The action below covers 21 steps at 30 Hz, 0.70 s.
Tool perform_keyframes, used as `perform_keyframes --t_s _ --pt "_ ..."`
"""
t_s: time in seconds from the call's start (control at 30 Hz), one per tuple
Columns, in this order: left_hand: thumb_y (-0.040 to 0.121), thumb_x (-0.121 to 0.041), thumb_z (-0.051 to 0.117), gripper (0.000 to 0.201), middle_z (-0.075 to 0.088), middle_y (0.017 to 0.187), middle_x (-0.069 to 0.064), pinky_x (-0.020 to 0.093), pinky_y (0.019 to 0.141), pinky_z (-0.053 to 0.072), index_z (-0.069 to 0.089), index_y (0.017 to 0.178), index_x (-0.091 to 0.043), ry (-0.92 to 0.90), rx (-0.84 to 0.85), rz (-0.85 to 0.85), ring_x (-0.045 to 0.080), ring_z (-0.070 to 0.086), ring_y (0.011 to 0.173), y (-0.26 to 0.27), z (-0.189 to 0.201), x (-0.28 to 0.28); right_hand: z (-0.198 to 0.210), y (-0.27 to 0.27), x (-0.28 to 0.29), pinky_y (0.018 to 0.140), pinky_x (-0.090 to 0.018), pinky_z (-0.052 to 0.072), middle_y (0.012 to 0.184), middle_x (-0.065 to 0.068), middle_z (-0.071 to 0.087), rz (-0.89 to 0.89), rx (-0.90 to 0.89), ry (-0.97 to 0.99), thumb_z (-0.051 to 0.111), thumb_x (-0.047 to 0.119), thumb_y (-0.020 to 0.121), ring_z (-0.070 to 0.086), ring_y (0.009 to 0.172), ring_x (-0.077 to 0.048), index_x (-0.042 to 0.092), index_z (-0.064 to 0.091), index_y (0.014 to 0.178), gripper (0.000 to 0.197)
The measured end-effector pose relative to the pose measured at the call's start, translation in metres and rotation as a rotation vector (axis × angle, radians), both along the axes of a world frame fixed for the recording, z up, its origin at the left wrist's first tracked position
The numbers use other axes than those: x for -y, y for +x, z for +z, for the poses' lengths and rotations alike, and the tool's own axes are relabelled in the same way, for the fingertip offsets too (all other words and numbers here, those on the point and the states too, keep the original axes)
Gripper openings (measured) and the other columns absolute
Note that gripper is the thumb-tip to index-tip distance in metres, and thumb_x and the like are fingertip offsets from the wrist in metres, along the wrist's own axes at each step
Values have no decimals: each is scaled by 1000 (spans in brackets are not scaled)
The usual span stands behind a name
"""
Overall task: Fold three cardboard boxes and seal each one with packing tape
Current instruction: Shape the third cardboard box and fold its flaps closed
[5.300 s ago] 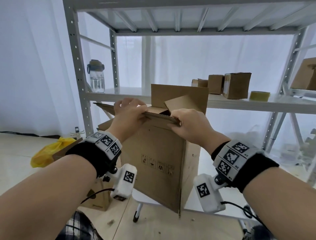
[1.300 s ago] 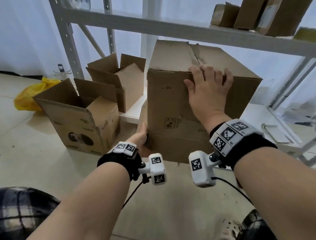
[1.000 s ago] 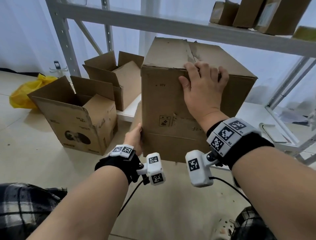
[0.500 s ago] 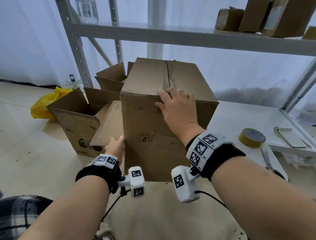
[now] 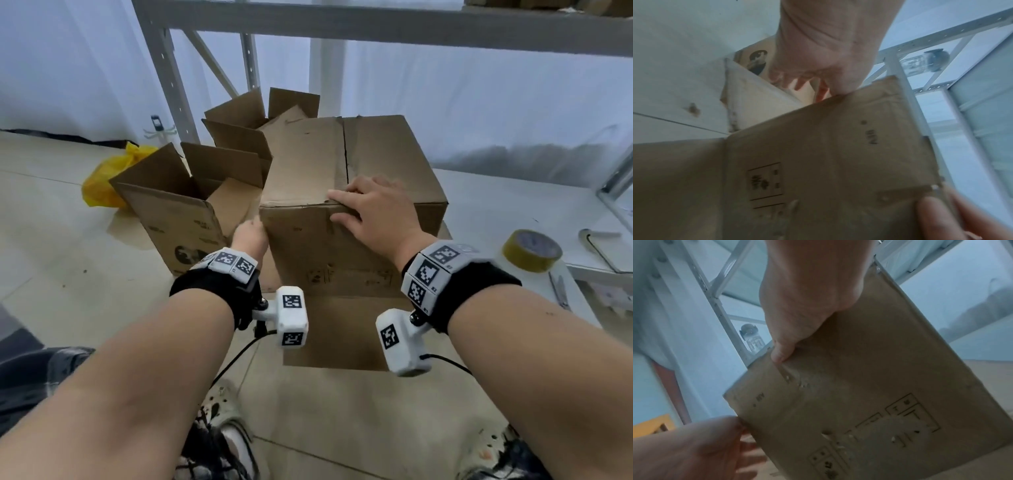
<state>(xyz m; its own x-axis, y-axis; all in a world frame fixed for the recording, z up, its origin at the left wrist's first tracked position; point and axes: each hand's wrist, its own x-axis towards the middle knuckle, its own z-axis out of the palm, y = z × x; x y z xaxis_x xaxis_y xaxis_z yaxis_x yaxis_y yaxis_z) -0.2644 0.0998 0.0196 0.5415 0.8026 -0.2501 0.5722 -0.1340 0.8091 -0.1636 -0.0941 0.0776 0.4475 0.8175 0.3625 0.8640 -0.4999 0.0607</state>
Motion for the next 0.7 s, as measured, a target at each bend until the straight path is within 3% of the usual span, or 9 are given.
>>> perform_keyframes --t_s 0.07,0.13,0.23,0.3,0.37,0.43,0.5,0.63,0.7 --pt "99 -36 41 42 50 135 12 40 107 37 45 132 -11 -114 257 71 30 49 120 1 27 -2 6 0 -3 92 -33 36 119 5 59 37 -5 -6 48 49 95 49 112 -19 32 53 135 44" --pt "93 -63 35 62 50 138 3 43 107 37 44 136 -19 -132 267 42 26 48 121 6 46 0 14 1 -1 89 -29 41 116 5 64 81 -123 54 51 47 94 55 107 -15 28 60 128 40" --pt "85 -66 51 81 47 138 7 33 92 40 36 141 -8 85 66 -146 26 48 122 12 66 10 26 10 9 89 -25 46 118 1 66 68 -359 302 51 33 98 60 107 -15 19 62 125 33" --pt "84 -62 57 84 49 136 11 33 89 41 36 140 -3 176 -26 -200 28 50 120 17 73 16 29 23 22 96 -34 41 128 -5 59 -168 -286 350 49 26 97 53 117 -23 18 57 129 34" --pt "87 -57 56 76 52 131 12 33 91 44 40 136 -1 267 -109 -228 31 52 117 24 74 18 25 38 41 103 -42 36 138 -10 47 -456 -420 377 51 35 93 43 126 -31 21 48 137 46" --pt "89 -57 52 67 53 130 15 39 97 45 46 130 -4 349 -179 -264 33 52 115 33 78 24 17 43 53 109 -44 35 144 -8 42 -461 -723 458 52 45 91 40 131 -29 21 38 144 60" --pt "86 -65 46 74 46 135 20 42 101 39 43 134 -8 423 -296 -261 35 44 122 41 82 30 10 43 55 110 -45 35 147 -4 42 -381 -798 463 54 48 90 42 131 -25 21 34 146 65" --pt "68 -93 24 109 29 147 24 52 107 23 27 147 -17 475 -409 -240 40 26 135 54 94 42 14 40 59 96 -49 49 140 -3 47 -384 -829 460 62 50 83 51 119 -27 27 41 140 65" --pt "58 -99 20 120 29 146 24 54 107 22 29 146 -18 518 -422 -268 41 26 135 61 95 40 17 40 64 79 -46 58 128 -2 51 -390 -877 495 69 50 78 57 106 -26 27 45 133 64"
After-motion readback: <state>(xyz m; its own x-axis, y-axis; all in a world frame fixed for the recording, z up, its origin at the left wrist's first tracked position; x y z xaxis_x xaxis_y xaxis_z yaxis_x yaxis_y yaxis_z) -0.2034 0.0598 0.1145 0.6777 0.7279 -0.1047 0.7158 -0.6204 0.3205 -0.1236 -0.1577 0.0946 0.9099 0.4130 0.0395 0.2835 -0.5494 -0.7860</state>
